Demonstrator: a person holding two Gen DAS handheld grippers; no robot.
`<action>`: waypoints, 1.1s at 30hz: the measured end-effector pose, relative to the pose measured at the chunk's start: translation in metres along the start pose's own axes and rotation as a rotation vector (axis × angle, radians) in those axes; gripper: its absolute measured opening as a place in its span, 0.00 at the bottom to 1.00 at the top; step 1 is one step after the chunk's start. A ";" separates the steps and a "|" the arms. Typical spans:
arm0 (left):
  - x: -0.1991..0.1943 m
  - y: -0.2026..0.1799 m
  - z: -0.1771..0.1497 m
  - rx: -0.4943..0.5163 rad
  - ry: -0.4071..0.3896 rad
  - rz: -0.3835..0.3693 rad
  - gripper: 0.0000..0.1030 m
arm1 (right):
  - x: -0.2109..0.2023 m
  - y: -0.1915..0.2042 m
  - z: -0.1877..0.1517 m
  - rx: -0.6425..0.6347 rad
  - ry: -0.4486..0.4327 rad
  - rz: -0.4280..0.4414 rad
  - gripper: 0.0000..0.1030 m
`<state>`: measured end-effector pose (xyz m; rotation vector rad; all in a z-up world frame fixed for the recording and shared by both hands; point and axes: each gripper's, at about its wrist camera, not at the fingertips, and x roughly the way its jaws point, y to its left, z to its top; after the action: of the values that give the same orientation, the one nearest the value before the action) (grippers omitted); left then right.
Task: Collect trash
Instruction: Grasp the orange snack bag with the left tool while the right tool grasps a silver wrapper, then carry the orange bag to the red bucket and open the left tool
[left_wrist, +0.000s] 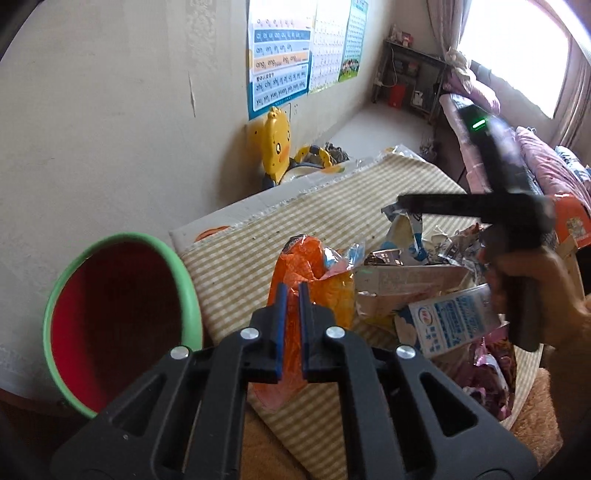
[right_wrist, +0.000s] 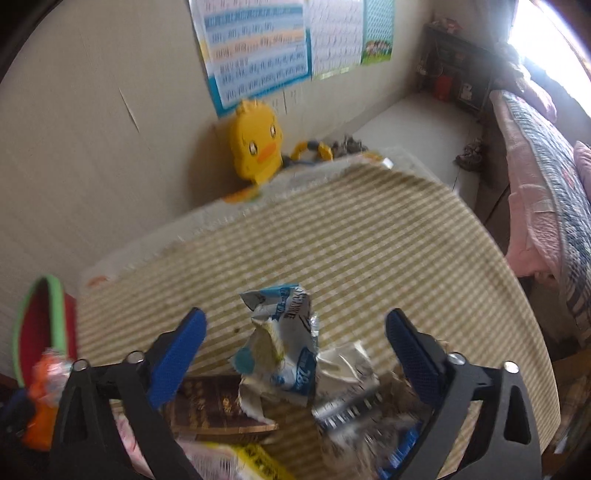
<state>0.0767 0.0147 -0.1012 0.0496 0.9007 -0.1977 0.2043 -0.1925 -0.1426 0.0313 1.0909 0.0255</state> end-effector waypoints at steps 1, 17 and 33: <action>-0.003 0.001 0.000 -0.001 -0.005 0.001 0.05 | 0.005 0.000 0.001 -0.004 0.018 -0.001 0.78; -0.030 0.020 0.000 -0.034 -0.092 0.029 0.05 | -0.100 0.007 -0.010 0.020 -0.191 0.114 0.24; -0.042 0.111 -0.022 -0.186 -0.106 0.194 0.05 | -0.167 0.114 -0.040 -0.047 -0.256 0.398 0.25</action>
<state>0.0558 0.1328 -0.0859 -0.0463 0.8002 0.0637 0.0910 -0.0839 -0.0088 0.2043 0.8143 0.3952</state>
